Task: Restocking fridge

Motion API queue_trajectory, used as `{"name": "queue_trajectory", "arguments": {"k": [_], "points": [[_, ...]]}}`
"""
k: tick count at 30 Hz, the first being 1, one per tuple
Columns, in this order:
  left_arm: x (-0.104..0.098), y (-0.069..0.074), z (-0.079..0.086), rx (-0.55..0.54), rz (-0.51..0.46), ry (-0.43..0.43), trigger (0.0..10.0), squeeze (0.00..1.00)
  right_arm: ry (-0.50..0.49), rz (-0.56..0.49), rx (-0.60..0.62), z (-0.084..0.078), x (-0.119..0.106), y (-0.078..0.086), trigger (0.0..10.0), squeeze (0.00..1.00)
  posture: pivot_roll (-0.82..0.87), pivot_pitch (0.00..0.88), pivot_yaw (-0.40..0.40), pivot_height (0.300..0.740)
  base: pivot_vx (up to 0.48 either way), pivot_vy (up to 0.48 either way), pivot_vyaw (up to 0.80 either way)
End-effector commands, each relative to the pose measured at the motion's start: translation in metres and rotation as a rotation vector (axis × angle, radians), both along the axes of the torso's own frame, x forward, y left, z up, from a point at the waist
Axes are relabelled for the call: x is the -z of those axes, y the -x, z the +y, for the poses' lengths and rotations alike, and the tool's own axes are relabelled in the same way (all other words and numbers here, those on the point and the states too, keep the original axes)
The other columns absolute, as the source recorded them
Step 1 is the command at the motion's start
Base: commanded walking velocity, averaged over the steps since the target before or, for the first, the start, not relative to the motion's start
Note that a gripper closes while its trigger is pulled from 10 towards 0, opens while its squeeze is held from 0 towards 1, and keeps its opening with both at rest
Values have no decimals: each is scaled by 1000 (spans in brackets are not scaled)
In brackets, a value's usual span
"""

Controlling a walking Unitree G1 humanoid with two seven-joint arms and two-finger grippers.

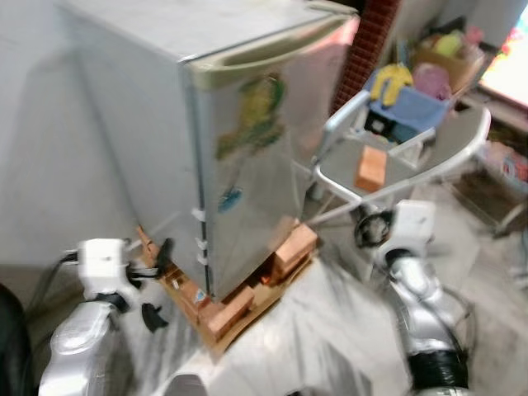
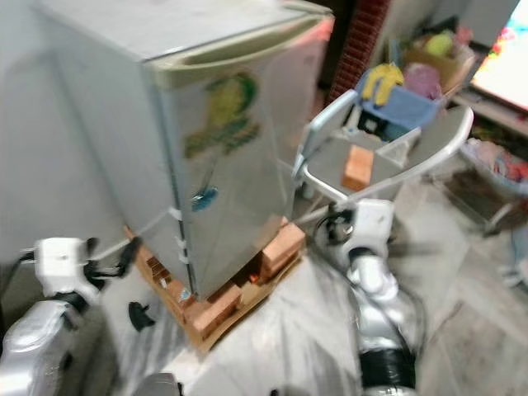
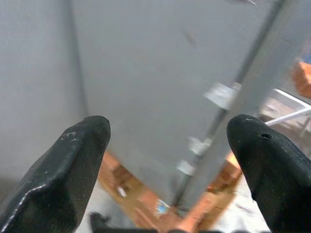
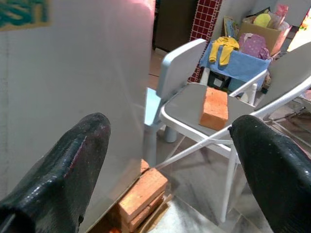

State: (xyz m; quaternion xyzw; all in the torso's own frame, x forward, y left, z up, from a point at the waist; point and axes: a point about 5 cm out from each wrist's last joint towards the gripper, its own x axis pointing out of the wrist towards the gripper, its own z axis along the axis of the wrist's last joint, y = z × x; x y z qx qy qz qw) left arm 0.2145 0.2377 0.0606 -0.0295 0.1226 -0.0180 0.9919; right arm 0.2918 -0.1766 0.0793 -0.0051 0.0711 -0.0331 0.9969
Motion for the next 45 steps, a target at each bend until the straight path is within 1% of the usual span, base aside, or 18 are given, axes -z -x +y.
{"name": "queue_trajectory", "arguments": {"k": [1,5,8,9,11,12,13,16,20,23,25,28,30,34,35,38,43,45], "points": [[-4,-7,-13,51,-31,24,10000,0,21,1,53,-18,-1,2,10000,0,164,4,-78,740,0,480,-800],[-5,-6,-12,54,-33,-1,10000,0,22,2,56,-18,0,3,10000,0,165,5,-77,740,0,120,-800],[-6,-6,-12,86,-37,-64,10000,0,15,3,74,-20,1,5,10000,0,169,3,-66,740,0,0,-673],[-6,-6,-13,85,-38,-63,10000,0,14,2,79,-21,1,6,10000,0,169,3,-66,740,0,0,-419],[-6,-9,-17,103,-38,-60,10000,0,10,-2,99,-23,3,10,10000,0,156,0,-19,740,0,0,0],[-6,-9,-17,103,-38,-60,10000,0,10,-2,99,-23,3,10,10000,0,156,0,-19,740,0,0,0],[-7,-13,-22,125,-44,-61,10000,0,12,-8,127,-25,3,12,10000,0,144,0,9,740,0,0,0],[-9,-19,-25,151,-51,-75,10000,0,5,-20,175,-28,3,14,10000,0,120,0,50,740,0,0,0],[-12,-28,-26,181,-62,-94,10000,0,-3,-35,198,-28,0,16,10000,0,93,0,72,740,0,0,0],[-13,-32,-26,181,-72,-102,10000,0,-1,-37,198,-27,0,17,10000,0,81,1,69,740,0,0,0],[-13,-37,-25,159,-69,-80,10000,0,3,-46,186,-23,-3,15,10000,0,78,5,61,740,0,0,0],[-13,-38,-24,149,-70,-62,10000,0,12,-52,169,-23,-6,14,10000,0,81,9,37,740,0,84,0],[-11,-36,-24,144,-70,-59,10000,0,-5,-45,172,-25,-8,12,10000,0,85,11,9,740,0,247,0],[-6,-31,-22,124,-60,-54,10000,0,33,-36,134,-23,-10,10,10000,0,91,15,-20,740,0,0,-273],[-5,-29,-24,119,-56,-35,10000,0,35,-30,124,-24,-11,11,10000,0,98,20,-26,740,0,0,-800],[1,-26,-37,145,-47,-31,10000,0,39,2,115,-24,-3,13,10000,0,120,29,-52,740,0,104,-800],[-1,-23,-39,135,-60,-23,10000,0,40,9,53,-10,-3,13,10000,0,132,38,-62,740,0,282,-800],[0,-22,-37,134,-59,-27,10000,0,37,12,57,-10,-2,13,10000,0,134,40,-61,740,0,0,-800]]}}
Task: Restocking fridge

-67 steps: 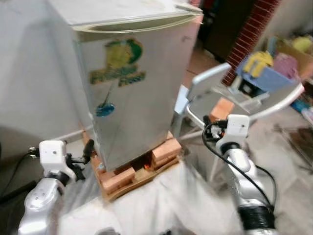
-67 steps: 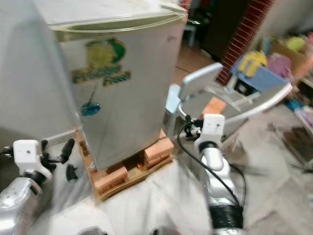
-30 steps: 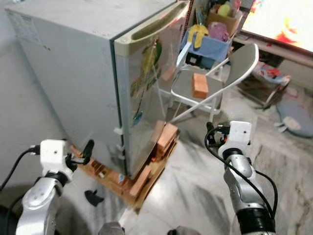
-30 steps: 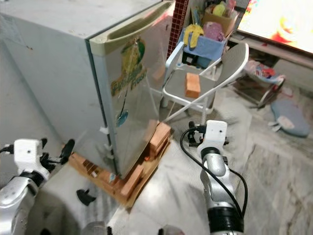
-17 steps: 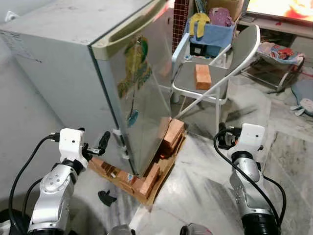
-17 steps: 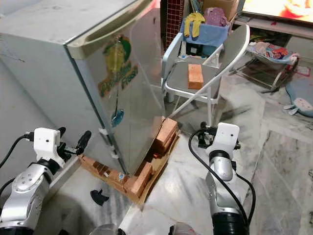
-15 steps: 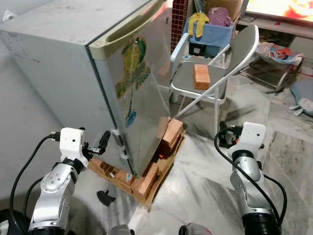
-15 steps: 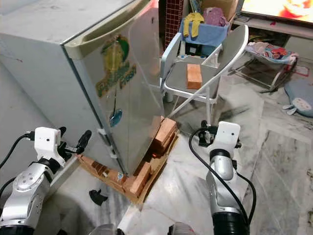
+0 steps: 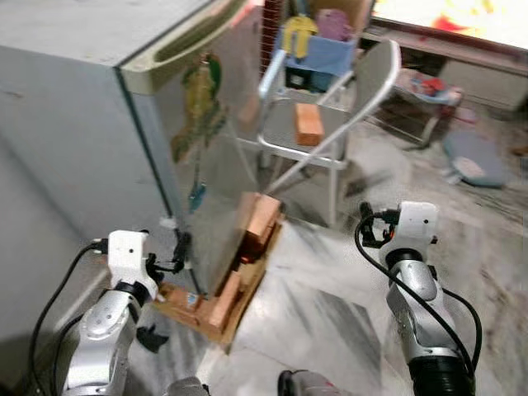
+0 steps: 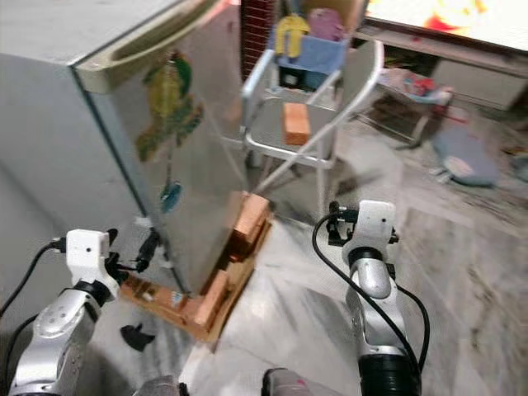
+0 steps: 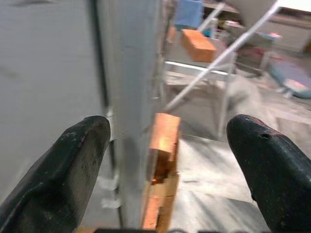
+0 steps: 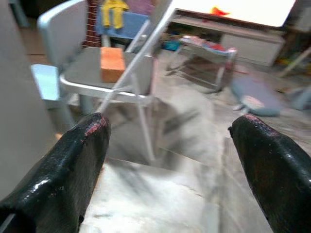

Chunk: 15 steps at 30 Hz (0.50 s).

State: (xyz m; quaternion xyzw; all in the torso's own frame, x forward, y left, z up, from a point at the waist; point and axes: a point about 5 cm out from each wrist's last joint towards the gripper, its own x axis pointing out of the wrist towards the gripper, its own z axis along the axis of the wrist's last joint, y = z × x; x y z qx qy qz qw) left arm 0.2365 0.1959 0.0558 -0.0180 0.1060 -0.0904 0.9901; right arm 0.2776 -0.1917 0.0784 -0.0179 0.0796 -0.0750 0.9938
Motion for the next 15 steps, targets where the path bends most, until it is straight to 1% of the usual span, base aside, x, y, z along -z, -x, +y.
{"name": "queue_trajectory", "arguments": {"k": [1,2,3,5,10,11,15], "points": [[-5,0,6,-15,-21,-23,10000,0,2,-5,-20,5,-3,-2,10000,0,134,41,-60,740,0,0,-800],[-5,1,6,-17,-19,-23,10000,0,0,-4,-17,5,-3,-2,10000,0,134,41,-60,740,0,0,-800],[-6,1,9,-20,-21,-27,10000,0,-2,-6,-14,5,-3,-2,10000,0,131,43,-56,740,0,0,0],[-6,1,12,-24,-21,-33,10000,0,-2,-7,-14,5,-4,-1,10000,0,126,46,-53,740,0,0,-428],[-8,-4,15,-27,-28,-43,10000,0,0,-5,-8,2,-3,1,10000,0,125,44,-50,740,0,0,0],[-10,-7,15,-26,-39,-49,10000,0,1,-5,-7,2,-3,0,10000,0,125,42,-51,740,0,0,0],[-14,-11,16,-38,-58,-60,10000,0,2,-7,-8,3,-4,-1,10000,0,127,39,-51,740,0,0,0]]}}
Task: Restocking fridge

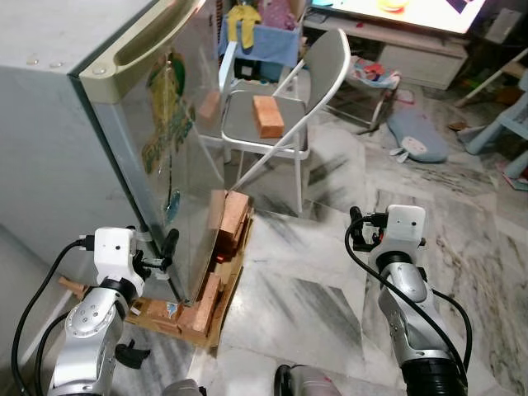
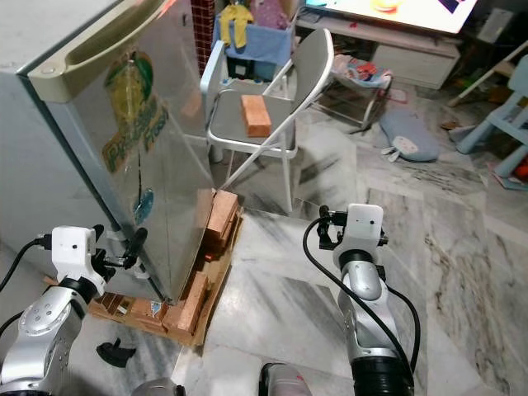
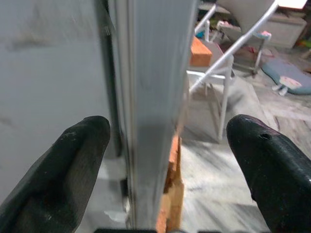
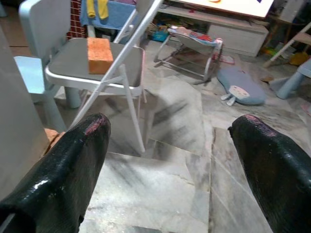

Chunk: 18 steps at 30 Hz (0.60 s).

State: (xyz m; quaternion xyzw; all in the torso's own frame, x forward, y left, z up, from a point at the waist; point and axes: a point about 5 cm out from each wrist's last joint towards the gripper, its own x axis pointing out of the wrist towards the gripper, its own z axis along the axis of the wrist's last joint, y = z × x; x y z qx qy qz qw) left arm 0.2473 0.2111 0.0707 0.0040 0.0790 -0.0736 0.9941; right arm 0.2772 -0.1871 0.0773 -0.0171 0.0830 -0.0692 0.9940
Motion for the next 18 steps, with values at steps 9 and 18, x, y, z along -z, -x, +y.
{"name": "queue_trajectory", "arguments": {"k": [9,18], "points": [[-13,-32,4,-42,-55,-13,10000,0,12,-12,-5,-1,-5,-4,10000,0,145,38,-70,740,0,0,0],[-17,-44,-1,75,-71,-113,10000,0,5,30,6,-9,-1,12,10000,0,120,39,-65,740,0,0,0]]}}
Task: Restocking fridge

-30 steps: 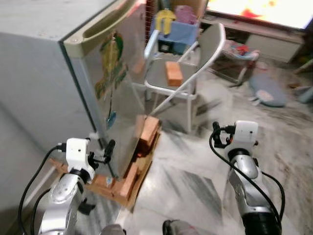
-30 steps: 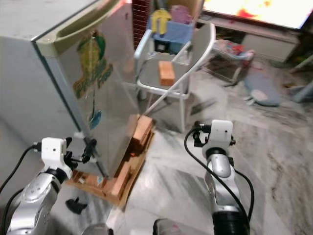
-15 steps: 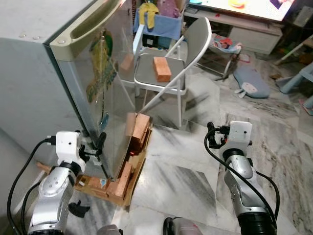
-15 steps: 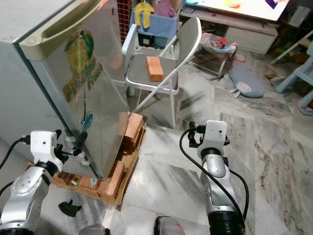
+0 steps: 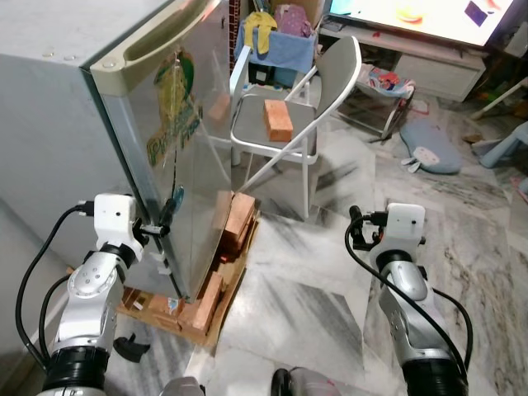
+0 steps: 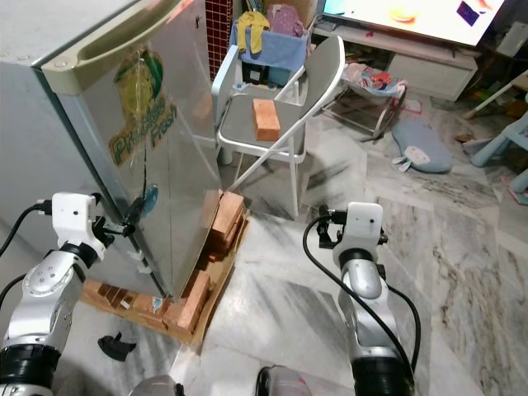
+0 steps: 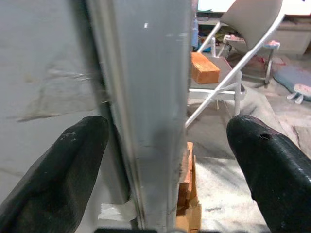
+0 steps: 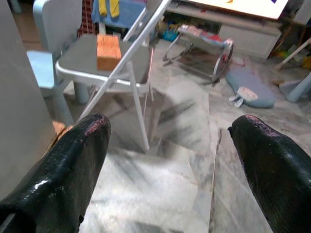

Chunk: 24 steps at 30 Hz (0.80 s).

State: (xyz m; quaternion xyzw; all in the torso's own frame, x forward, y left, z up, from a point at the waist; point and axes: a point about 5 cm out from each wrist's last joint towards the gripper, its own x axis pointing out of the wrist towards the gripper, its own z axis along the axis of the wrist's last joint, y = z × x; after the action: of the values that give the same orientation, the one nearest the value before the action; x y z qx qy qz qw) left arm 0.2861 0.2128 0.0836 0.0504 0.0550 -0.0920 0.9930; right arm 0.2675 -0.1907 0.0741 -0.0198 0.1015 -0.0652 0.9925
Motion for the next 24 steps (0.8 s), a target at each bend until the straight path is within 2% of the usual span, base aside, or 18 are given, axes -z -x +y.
{"name": "queue_trajectory", "arguments": {"k": [1,4,7,9,10,11,12,13,14,16,18,19,20,22,24], "points": [[-4,-6,-3,29,-16,-26,10000,0,3,-6,18,-7,-5,3,10000,0,116,40,-64,740,0,0,0],[-7,-13,-9,53,-21,-1,10000,0,18,-19,25,-11,-9,6,10000,0,110,44,-65,740,0,0,0],[-10,-17,-24,139,-25,16,10000,0,18,-10,16,-10,-8,7,10000,0,108,44,-65,740,0,0,0],[-8,-17,-38,207,-15,13,10000,0,14,-2,21,-9,-7,6,10000,0,110,43,-65,740,0,0,0],[-8,-17,-40,215,-13,11,10000,0,13,-1,22,-9,-7,6,10000,0,114,43,-65,740,0,0,0],[-4,-16,-50,249,2,18,10000,0,12,0,21,-8,-6,5,10000,0,114,43,-65,740,0,0,0],[-4,-16,-50,249,2,18,10000,0,12,0,21,-8,-6,5,10000,0,114,43,-65,740,0,0,0],[-1,-15,-61,287,5,15,10000,0,11,2,20,-7,-6,5,10000,0,115,42,-66,740,0,0,0],[-1,-15,-61,287,5,15,10000,0,11,2,20,-7,-6,5,10000,0,115,42,-66,740,0,0,0],[1,-11,-81,369,12,36,10000,0,9,6,18,-7,-6,6,10000,0,116,41,-67,740,0,0,0],[2,-3,-102,489,32,68,10000,0,9,6,22,-8,-6,7,10000,0,116,41,-67,740,0,0,0],[-2,15,-130,681,55,110,10000,0,18,7,47,-13,-7,12,10000,0,118,40,-72,740,0,0,0],[-2,15,-130,681,55,110,10000,0,18,7,47,-13,-7,12,10000,0,118,40,-72,740,0,0,0],[-6,34,-151,825,99,176,10000,0,44,21,89,-20,-7,19,10000,0,115,39,-73,740,0,0,0],[-6,49,-161,913,161,240,10000,0,55,55,146,-29,-1,30,10000,0,107,38,-69,740,0,0,0]]}}
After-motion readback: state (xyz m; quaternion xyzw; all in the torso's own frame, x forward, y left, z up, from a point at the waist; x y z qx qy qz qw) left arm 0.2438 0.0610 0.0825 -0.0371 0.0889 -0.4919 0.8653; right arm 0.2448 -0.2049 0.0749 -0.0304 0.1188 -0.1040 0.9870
